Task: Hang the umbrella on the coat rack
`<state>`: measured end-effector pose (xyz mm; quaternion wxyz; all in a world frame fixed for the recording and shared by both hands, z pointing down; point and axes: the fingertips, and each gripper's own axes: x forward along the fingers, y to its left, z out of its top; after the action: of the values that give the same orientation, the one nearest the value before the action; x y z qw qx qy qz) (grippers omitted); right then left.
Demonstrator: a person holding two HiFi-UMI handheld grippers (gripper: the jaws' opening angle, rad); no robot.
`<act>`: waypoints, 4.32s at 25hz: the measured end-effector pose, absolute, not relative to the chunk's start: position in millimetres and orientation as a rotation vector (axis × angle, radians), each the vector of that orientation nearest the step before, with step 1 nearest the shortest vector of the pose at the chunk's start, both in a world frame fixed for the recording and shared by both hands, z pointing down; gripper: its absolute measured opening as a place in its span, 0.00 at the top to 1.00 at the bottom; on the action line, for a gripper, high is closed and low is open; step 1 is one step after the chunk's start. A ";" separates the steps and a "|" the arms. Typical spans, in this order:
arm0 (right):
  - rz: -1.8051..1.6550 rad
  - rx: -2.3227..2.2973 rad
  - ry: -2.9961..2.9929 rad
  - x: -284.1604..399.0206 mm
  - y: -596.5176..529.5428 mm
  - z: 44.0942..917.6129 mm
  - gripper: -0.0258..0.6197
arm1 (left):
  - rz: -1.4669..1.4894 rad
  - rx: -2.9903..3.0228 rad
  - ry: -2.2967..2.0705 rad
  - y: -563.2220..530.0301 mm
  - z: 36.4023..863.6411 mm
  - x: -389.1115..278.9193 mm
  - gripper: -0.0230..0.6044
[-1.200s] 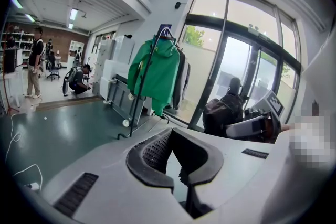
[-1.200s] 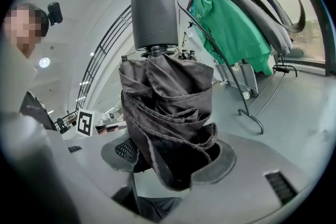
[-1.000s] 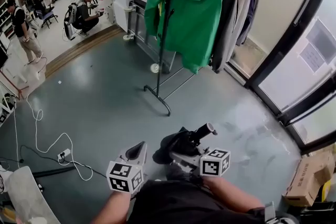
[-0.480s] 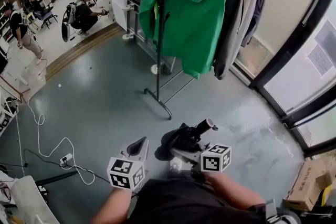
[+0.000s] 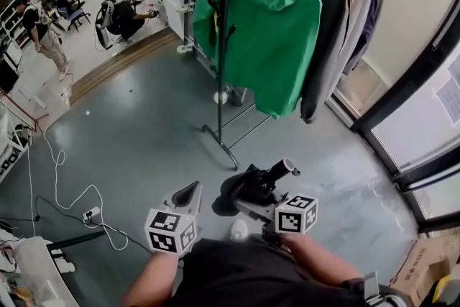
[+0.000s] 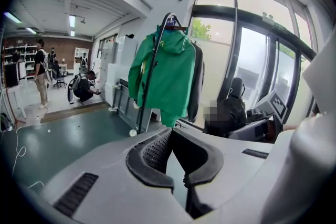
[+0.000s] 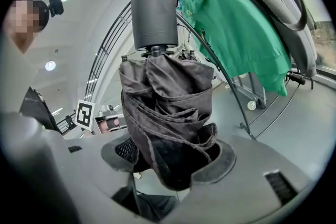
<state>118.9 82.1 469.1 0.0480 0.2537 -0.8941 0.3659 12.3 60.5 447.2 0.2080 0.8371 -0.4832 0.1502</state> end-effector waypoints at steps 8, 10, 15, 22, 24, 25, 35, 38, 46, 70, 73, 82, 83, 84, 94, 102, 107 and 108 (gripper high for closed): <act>1.093 0.740 -2.716 142.7 42.0 483.4 0.58 | 0.405 2.348 -1.344 24.1 444.2 51.3 0.94; 1.109 0.730 -2.713 143.8 39.0 485.8 0.58 | 0.426 2.326 -1.347 25.0 449.5 50.4 0.94; 1.115 0.707 -2.708 143.0 33.7 490.1 0.58 | 0.448 2.279 -1.368 23.6 459.0 41.9 0.94; 1.082 0.725 -2.713 141.2 19.9 490.9 0.58 | 0.446 2.316 -1.346 2.6 457.3 44.5 0.94; 1.044 0.733 -2.713 140.5 12.8 488.7 0.58 | 0.439 2.328 -1.340 -7.9 455.5 43.5 0.94; 1.027 0.741 -2.711 140.5 8.0 487.7 0.58 | 0.435 2.337 -1.337 -14.0 453.9 43.2 0.94; 0.967 0.763 -2.653 117.0 -40.1 485.1 0.58 | 0.403 2.386 -1.303 -68.9 443.3 19.1 0.94; 0.941 0.752 -2.632 100.8 -54.4 487.4 0.58 | 0.401 2.389 -1.299 -85.4 444.4 3.7 0.94; 0.909 0.714 -2.598 48.8 -97.4 490.6 0.58 | 0.387 2.401 -1.275 -135.4 443.0 -37.5 0.94; 0.899 0.829 -2.510 -41.1 -205.1 511.7 0.58 | 0.456 2.461 -1.127 -226.5 464.0 -121.9 0.94; 0.877 0.822 -2.513 -43.7 -221.2 511.0 0.58 | 0.451 2.446 -1.141 -230.0 468.8 -124.6 0.94; 0.806 0.736 -2.538 -42.7 -267.3 503.3 0.58 | 0.414 2.376 -1.256 -233.7 465.5 -127.3 0.94; 0.801 0.731 -2.539 -43.2 -272.5 503.2 0.58 | 0.414 2.368 -1.271 -234.6 464.8 -129.8 0.94; 0.796 0.726 -2.540 -44.5 -277.6 503.5 0.58 | 0.413 2.356 -1.287 -235.8 464.8 -133.6 0.94; 0.800 0.672 -2.514 -52.4 -304.9 522.7 0.58 | 0.390 2.278 -1.371 -240.5 466.5 -147.9 0.94; 0.803 0.652 -2.452 -51.4 -305.9 552.0 0.58 | 0.416 2.263 -1.362 -235.4 473.0 -148.0 0.94; 0.809 0.656 -2.436 -50.3 -305.1 563.3 0.58 | 0.425 2.282 -1.336 -236.7 473.0 -143.2 0.94; 0.808 0.654 -2.431 -50.2 -305.6 564.9 0.58 | 0.426 2.284 -1.332 -237.3 472.8 -142.5 0.94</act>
<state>-50.2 -305.6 564.9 0.2462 0.2396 -0.8912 0.2961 -142.5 -237.3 472.8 0.2295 0.8301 -0.4841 0.1546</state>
